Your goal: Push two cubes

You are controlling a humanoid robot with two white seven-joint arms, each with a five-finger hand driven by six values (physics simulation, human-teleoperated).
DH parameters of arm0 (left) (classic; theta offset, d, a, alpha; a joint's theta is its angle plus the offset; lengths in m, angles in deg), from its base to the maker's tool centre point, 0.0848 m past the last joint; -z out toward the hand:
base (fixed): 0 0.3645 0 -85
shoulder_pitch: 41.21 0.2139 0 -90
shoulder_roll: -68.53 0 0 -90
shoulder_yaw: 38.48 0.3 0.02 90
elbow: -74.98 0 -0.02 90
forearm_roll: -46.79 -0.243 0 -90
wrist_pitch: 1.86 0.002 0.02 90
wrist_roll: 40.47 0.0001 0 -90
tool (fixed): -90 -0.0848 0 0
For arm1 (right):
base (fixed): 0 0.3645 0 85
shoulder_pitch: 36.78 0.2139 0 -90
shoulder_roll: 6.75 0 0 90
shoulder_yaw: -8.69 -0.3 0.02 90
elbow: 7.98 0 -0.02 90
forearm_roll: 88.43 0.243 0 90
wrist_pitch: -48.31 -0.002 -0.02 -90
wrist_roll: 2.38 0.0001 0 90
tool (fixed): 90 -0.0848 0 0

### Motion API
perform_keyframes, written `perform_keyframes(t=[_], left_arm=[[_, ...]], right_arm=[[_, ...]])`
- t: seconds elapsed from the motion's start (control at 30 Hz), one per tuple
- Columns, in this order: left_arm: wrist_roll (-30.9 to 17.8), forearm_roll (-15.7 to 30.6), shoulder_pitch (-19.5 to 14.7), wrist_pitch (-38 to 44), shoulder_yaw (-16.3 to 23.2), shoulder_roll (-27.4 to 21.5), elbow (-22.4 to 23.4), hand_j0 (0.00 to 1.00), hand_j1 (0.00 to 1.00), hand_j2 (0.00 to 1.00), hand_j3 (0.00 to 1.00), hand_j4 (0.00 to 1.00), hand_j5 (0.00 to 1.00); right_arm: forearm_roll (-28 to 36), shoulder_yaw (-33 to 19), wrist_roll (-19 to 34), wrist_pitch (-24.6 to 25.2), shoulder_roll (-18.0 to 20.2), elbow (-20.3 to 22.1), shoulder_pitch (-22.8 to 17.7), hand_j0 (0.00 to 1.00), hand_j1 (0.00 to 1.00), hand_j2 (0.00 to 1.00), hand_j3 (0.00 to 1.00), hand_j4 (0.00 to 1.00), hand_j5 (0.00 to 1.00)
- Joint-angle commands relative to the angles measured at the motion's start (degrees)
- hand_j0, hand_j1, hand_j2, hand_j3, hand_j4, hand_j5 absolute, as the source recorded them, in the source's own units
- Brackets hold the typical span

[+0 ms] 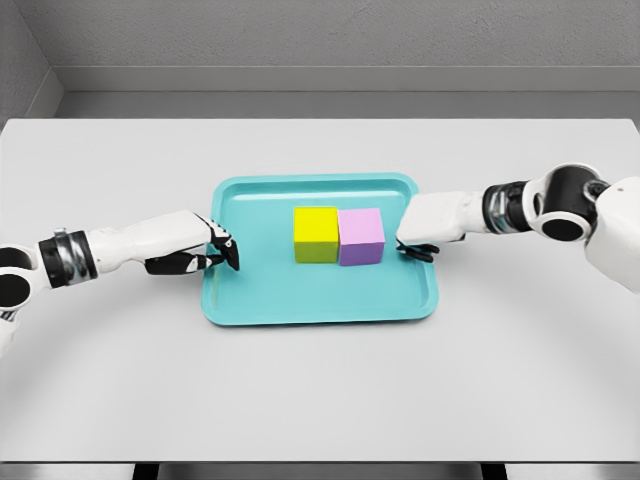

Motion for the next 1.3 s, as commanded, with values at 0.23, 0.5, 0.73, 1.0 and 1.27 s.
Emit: perform_keyframes(t=[0.23, 0.5, 0.73, 1.0, 1.27], left_arm=[[0.02, 0.5, 0.0, 0.14, -0.02, 0.26, 0.53, 0.45, 0.45, 0.45, 0.45, 0.45, 0.45], [0.02, 1.38, -0.18, 0.14, -0.02, 0.35, 0.36, 0.45, 0.45, 0.45, 0.45, 0.45, 0.45], [0.02, 1.38, -0.26, 0.14, -0.02, 0.26, 0.36, 0.45, 0.45, 0.45, 0.45, 0.45, 0.45], [0.02, 1.38, -0.26, 0.14, -0.02, 0.44, 0.27, 0.45, 0.45, 0.45, 0.45, 0.45, 0.45], [0.02, 2.61, -0.26, 0.14, -0.02, 0.0, -0.43, 0.45, 0.45, 0.45, 0.45, 0.45, 0.45]], right_arm=[[2.65, 0.06, 0.38, 0.1, -0.31, 1.09, 0.09, 0.1, 0.1, 0.1, 0.1, 0.1, 0.1], [2.65, 0.06, 0.38, 0.1, -0.31, 1.62, 0.44, 0.1, 0.1, 0.1, 0.1, 0.1, 0.1], [2.74, 0.24, 0.38, 0.1, -0.75, 1.7, 0.44, 0.1, 0.1, 0.1, 0.1, 0.1, 0.1], [2.74, 0.24, 0.38, 0.1, -1.01, 1.62, 0.44, 0.1, 0.1, 0.1, 0.1, 0.1, 0.1], [2.74, 0.15, 0.38, 0.1, -0.31, 1.27, 0.44, 0.1, 0.1, 0.1, 0.1, 0.1, 0.1]])
